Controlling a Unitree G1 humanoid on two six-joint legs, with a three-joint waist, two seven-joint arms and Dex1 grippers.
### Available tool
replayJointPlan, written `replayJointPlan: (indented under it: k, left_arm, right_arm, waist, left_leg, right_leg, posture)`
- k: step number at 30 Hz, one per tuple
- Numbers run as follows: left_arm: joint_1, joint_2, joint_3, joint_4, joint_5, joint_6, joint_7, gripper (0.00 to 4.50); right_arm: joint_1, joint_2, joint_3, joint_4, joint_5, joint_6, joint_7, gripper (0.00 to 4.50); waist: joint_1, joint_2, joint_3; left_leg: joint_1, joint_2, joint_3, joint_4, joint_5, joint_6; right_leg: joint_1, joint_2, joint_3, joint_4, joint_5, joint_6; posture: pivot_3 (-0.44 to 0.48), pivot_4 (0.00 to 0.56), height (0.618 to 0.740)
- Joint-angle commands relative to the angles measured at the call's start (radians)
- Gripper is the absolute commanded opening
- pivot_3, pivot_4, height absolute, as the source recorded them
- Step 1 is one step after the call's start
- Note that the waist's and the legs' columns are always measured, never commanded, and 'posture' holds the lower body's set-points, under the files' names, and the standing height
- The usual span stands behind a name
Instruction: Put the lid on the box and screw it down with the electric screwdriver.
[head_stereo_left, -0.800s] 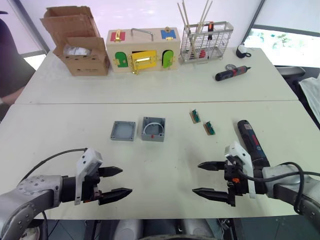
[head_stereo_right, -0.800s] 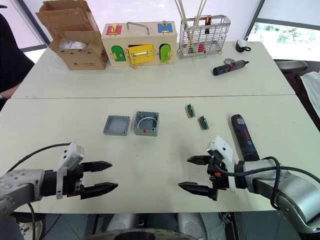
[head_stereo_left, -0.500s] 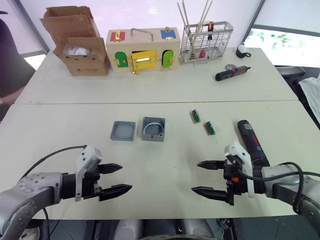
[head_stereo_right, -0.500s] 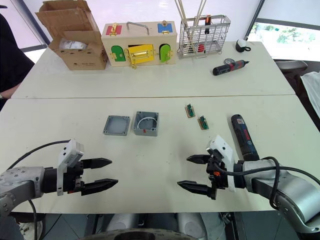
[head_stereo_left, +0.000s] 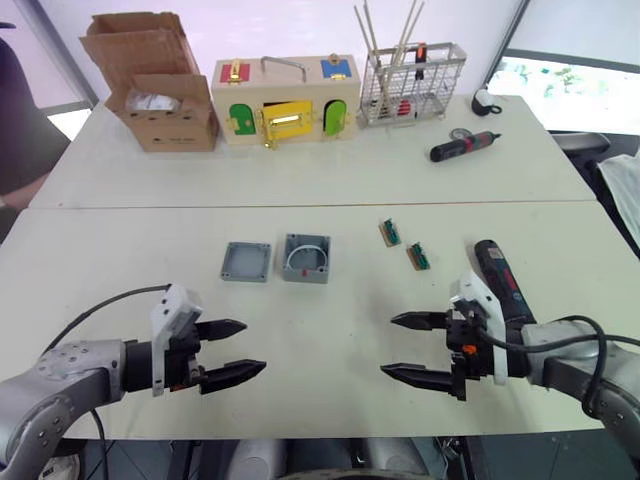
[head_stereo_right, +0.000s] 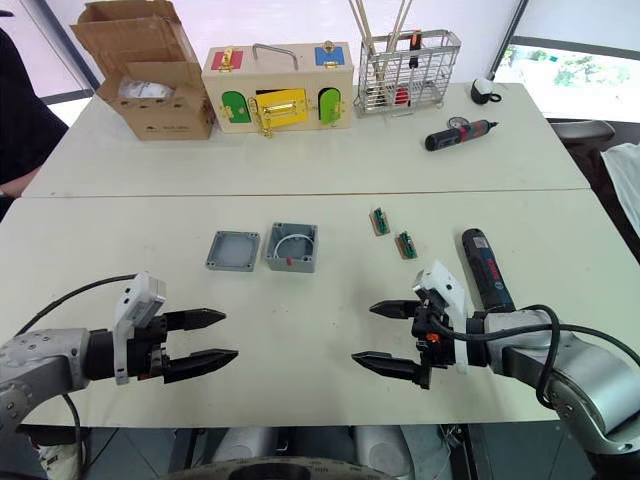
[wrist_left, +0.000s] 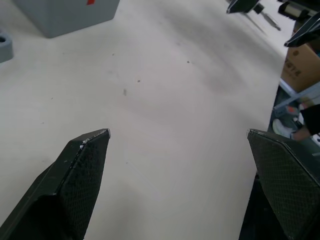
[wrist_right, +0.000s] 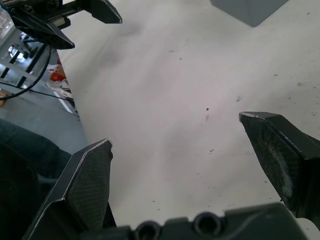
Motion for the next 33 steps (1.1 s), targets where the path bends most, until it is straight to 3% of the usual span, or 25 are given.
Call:
replayJointPlan:
  k: [1,4,6,10,13,17,25,33]
  left_arm:
    - [-0.031,0.022,-0.024,0.016,0.093,-0.023,0.050,4.50]
    - [-0.132,0.056,-0.065,0.077,0.178,-0.029,0.075,4.50]
    - [-0.201,0.106,-0.094,0.118,0.218,-0.060,0.015,4.50]
    - [-0.491,0.198,-0.224,0.219,0.249,-0.018,-0.122,4.50]
    - [-0.768,0.176,-0.398,0.322,0.343,-0.085,-0.273,4.50]
    - [-0.959,0.084,-0.571,0.438,0.464,-0.181,-0.389,4.50]
    - [-1.118,-0.128,-0.747,0.616,0.638,-0.319,-0.478,4.50]
    - [-1.124,-0.194,-0.780,0.745,0.753,-0.443,-0.513,4.50]
  right_arm:
    - [0.000,-0.009,-0.021,-0.028,0.018,0.005,0.003,4.48]
    - [-0.014,-0.013,-0.044,-0.036,0.059,0.050,-0.016,4.48]
    - [-0.042,-0.018,-0.053,-0.044,0.087,0.080,-0.033,4.48]
    - [-0.152,-0.004,-0.065,-0.046,0.170,0.141,-0.090,4.48]
    - [-0.234,0.006,-0.026,-0.064,0.171,0.163,-0.137,4.48]
    - [-0.269,0.015,0.019,-0.085,0.138,0.181,-0.198,4.48]
    - [-0.240,0.070,0.043,-0.081,0.107,0.160,-0.265,4.48]
    - [-0.212,0.098,0.029,-0.110,0.083,0.153,-0.320,4.48]
  waist:
    - [0.002,0.000,0.000]
    - [0.007,0.000,0.000]
    - [0.005,0.000,0.000]
    - [0.001,-0.001,0.000]
    - [0.004,-0.001,0.000]
    - [0.000,-0.001,0.000]
    - [0.000,-0.002,0.001]
    - [-0.002,-0.002,0.001]
  left_leg:
    - [0.000,0.000,0.000,0.000,0.000,0.000]
    - [0.000,0.000,0.000,0.001,0.000,0.000]
    - [0.000,0.000,0.000,0.002,0.000,0.000]
    - [-0.001,0.000,-0.001,0.002,0.000,0.000]
    - [-0.002,-0.001,-0.002,0.002,0.000,0.000]
    - [-0.004,-0.001,-0.001,0.002,-0.001,0.001]
    - [-0.005,-0.001,-0.001,0.004,-0.001,0.002]
    - [-0.005,-0.001,-0.001,0.004,-0.001,0.002]
  right_leg:
    - [0.000,0.000,0.000,0.000,0.000,0.000]
    - [0.001,0.000,0.000,0.000,0.000,0.000]
    - [0.001,0.000,-0.001,0.000,0.000,0.000]
    - [-0.001,0.001,-0.001,0.001,0.000,0.000]
    - [-0.001,0.001,-0.003,0.001,0.000,0.000]
    - [-0.003,0.001,-0.003,0.001,0.000,0.000]
    - [-0.004,0.002,-0.002,0.003,0.000,0.001]
    - [-0.006,0.003,-0.002,0.005,0.000,0.001]
  posture:
    - [0.000,0.150,0.740]
    - [0.000,0.150,0.740]
    - [0.000,0.150,0.740]
    - [0.000,0.150,0.740]
    - [0.000,0.150,0.740]
    - [0.000,0.150,0.740]
    - [0.000,0.150,0.740]
    - [0.000,0.150,0.740]
